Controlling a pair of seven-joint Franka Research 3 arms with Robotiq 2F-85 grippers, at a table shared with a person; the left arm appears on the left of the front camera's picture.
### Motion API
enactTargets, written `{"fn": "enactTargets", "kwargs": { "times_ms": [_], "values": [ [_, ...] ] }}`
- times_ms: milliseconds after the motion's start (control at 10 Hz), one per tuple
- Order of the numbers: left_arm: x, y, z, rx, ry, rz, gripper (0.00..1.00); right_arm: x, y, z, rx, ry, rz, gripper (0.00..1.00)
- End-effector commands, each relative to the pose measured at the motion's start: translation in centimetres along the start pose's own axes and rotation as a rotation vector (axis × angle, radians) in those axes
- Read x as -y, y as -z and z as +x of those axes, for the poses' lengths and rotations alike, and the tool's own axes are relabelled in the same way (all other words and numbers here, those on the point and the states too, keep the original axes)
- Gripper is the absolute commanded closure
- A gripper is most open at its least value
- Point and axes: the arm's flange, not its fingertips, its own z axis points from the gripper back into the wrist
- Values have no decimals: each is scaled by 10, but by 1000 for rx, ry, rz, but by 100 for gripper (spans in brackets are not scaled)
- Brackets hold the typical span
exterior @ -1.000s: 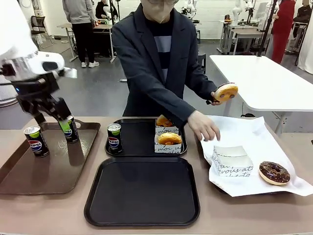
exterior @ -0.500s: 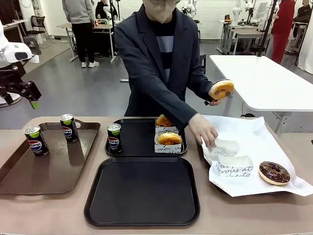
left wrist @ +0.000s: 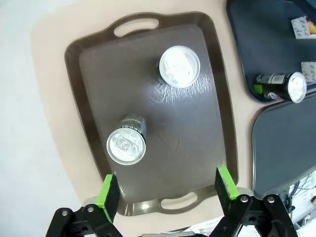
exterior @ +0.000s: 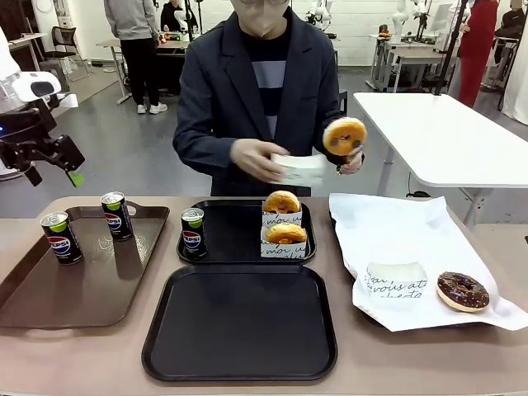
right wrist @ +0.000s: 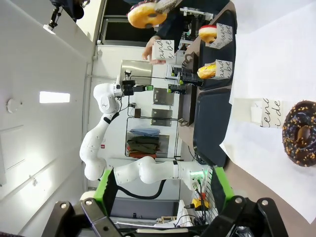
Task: Set up donuts and drinks on trays.
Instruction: Pick up one Pepsi coke from the Handle tray and place it on the Flat Tray without a Pepsi coke.
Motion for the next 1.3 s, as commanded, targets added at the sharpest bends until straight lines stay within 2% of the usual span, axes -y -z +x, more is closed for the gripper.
{"fn": "enactTargets", "kwargs": {
  "times_ms": [0, 200, 400, 600, 800, 1000, 1100, 1200],
  "values": [
    [-5, 28, -23, -24, 4, 46, 0, 0, 0, 0, 3, -15, 13, 0],
    [-14, 54, -38, -61, 3, 14, 0, 0, 0, 0, 3, -15, 13, 0],
    [-26, 67, -43, -30, -7, 31, 0, 0, 0, 0, 3, -15, 13, 0],
    [-28, 60, -43, -9, -13, 51, 0, 0, 0, 0, 3, -15, 13, 0],
    [-22, 62, -37, -34, -17, 113, 0, 0, 0, 0, 3, -15, 13, 0],
    [5, 58, -26, -75, 21, 122, 0, 0, 0, 0, 3, -15, 13, 0],
    [-20, 61, -37, -36, 0, 85, 0, 0, 0, 0, 3, -15, 13, 0],
    [-20, 61, -37, -36, 0, 85, 0, 0, 0, 0, 3, -15, 13, 0]
  ]
}}
